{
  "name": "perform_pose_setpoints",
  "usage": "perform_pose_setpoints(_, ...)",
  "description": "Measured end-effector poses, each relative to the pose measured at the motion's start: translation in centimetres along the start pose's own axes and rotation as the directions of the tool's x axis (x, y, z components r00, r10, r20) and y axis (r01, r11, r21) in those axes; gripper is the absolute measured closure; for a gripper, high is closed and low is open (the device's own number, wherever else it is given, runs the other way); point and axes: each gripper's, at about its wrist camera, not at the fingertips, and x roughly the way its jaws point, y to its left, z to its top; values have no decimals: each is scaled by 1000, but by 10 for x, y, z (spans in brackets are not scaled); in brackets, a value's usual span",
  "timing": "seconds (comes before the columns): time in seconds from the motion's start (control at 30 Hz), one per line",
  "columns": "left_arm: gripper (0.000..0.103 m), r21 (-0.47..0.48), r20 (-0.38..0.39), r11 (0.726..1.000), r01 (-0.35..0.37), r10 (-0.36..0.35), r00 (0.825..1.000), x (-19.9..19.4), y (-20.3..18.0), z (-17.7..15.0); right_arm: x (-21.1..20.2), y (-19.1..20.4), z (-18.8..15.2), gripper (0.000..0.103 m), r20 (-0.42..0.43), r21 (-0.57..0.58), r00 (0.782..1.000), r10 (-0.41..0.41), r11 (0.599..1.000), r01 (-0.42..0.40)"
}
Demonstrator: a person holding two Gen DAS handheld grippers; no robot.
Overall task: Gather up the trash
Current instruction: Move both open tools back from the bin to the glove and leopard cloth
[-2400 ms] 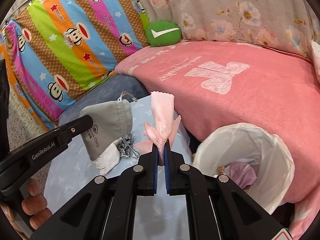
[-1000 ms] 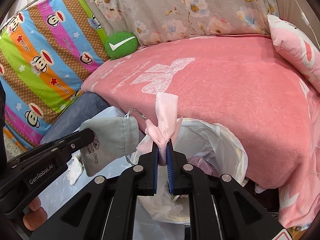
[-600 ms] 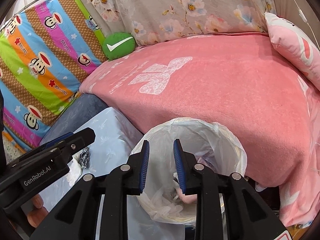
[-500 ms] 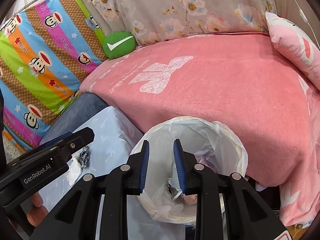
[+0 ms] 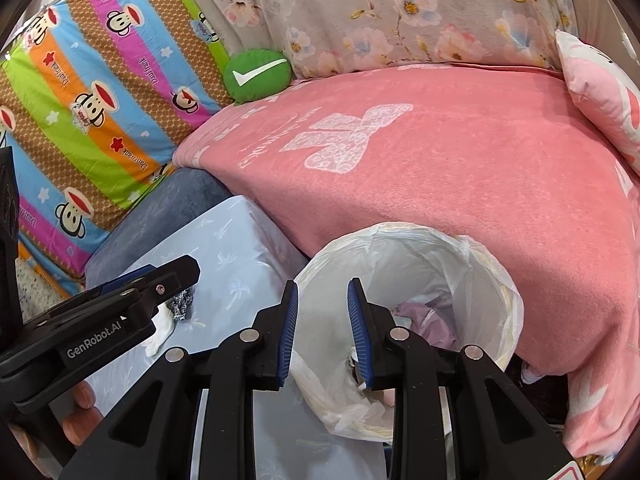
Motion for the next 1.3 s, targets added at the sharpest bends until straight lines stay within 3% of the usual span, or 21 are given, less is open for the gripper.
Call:
perform_pose_setpoints(0.57,52,-123,-33,991,-55,51,998,2,63,-14,25,55,-10,76,-61,-97,997,43,994,-49)
perform_pose_setpoints(0.8,41,-170,-41,981,-89,83,996,2,91,-21,40,81,-18,76,-97,-138,994,59,988,-72)
perform_pose_setpoints(0.9,38,-193,-49,975,-108,100,994,5,103,-25,48,94,-21,71,-112,-157,992,64,984,-81)
perform_pose_setpoints(1.1,36,-239,-77,962,-134,119,990,13,130,-34,64,115,-26,70,-147,-188,987,70,977,-97)
perform_pose_setpoints(1.2,28,-265,-91,951,-159,139,986,18,145,-40,73,125,-30,70,-167,-201,983,72,974,-105)
perform_pose_setpoints(1.3,27,-293,-121,939,-181,152,981,27,163,-47,83,137,-34,70,-186,-219,980,72,969,-113)
